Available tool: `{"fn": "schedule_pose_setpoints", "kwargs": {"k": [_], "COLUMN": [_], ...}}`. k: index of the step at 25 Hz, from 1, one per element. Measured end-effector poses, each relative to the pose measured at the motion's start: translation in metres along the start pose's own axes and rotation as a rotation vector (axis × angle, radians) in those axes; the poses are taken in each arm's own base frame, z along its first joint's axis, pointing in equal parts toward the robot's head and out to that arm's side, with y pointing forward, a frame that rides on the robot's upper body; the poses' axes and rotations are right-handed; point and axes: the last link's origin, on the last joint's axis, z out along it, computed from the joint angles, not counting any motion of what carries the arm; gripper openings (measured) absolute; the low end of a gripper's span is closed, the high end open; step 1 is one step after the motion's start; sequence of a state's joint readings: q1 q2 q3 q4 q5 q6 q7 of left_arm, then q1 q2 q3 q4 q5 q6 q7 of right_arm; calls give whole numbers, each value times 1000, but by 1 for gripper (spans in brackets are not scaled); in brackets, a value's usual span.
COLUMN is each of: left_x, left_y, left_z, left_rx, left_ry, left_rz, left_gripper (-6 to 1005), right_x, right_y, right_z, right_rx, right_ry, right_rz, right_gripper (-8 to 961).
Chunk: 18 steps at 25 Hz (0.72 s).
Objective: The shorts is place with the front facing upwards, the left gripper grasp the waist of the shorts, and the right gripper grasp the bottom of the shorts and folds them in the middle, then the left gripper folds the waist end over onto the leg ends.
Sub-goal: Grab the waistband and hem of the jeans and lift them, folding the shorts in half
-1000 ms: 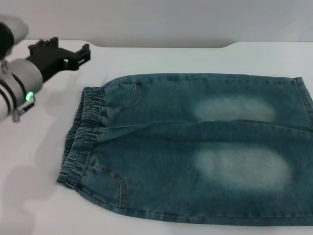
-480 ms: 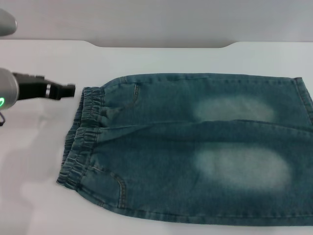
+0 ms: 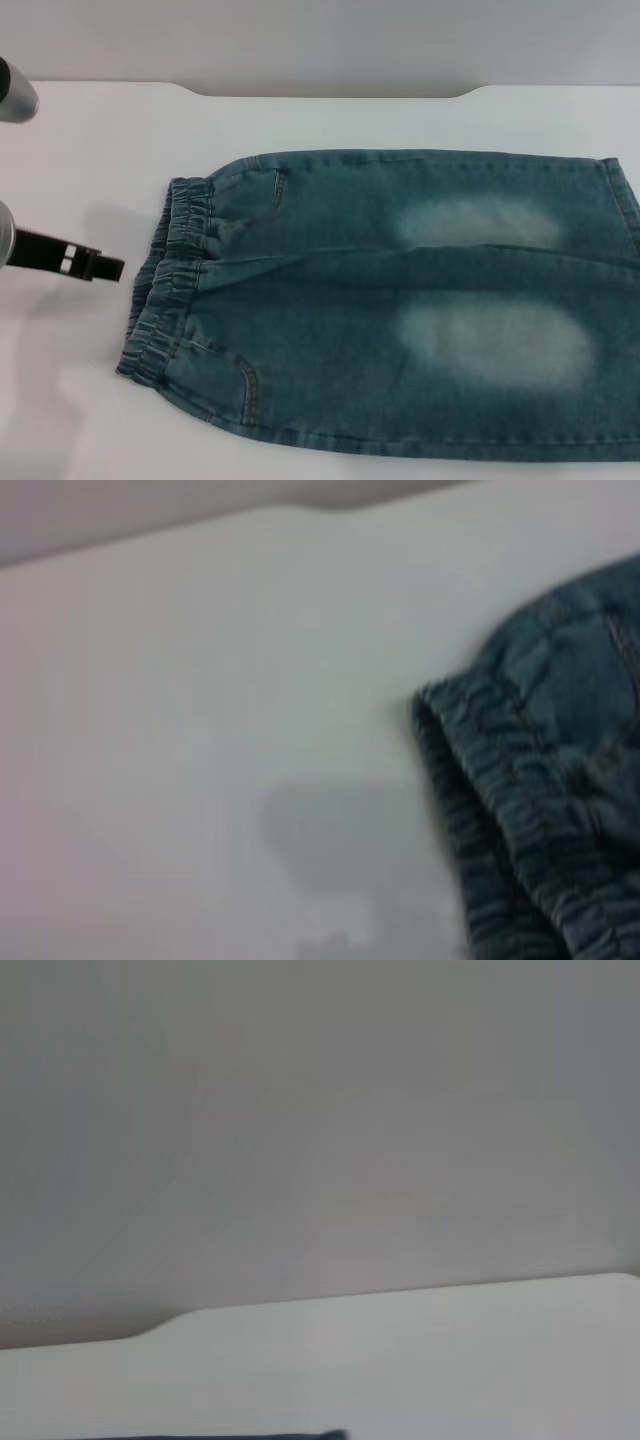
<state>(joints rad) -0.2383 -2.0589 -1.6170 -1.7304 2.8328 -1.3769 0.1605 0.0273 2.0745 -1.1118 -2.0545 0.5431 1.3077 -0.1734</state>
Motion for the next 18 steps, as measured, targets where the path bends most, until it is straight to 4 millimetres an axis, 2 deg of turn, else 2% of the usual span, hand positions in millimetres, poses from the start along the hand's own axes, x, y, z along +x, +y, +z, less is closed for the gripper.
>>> {"fn": "schedule_pose_setpoints", "kwargs": {"k": [9,18], "left_x": [-4,-7], "left_y": [22,41], "left_z": [0,11], "left_rx": [-50,-77], "left_ry": [-101,-186], "left_rz": [3,20], "left_gripper": [785,784], "right_x": [1,-1], "right_y": [-13,-16], "right_z": [-3,-1], "right_rx": [61,99], "right_ry": [-9,-21], "right_rz": [3,-39], "right_gripper": [721,720]}}
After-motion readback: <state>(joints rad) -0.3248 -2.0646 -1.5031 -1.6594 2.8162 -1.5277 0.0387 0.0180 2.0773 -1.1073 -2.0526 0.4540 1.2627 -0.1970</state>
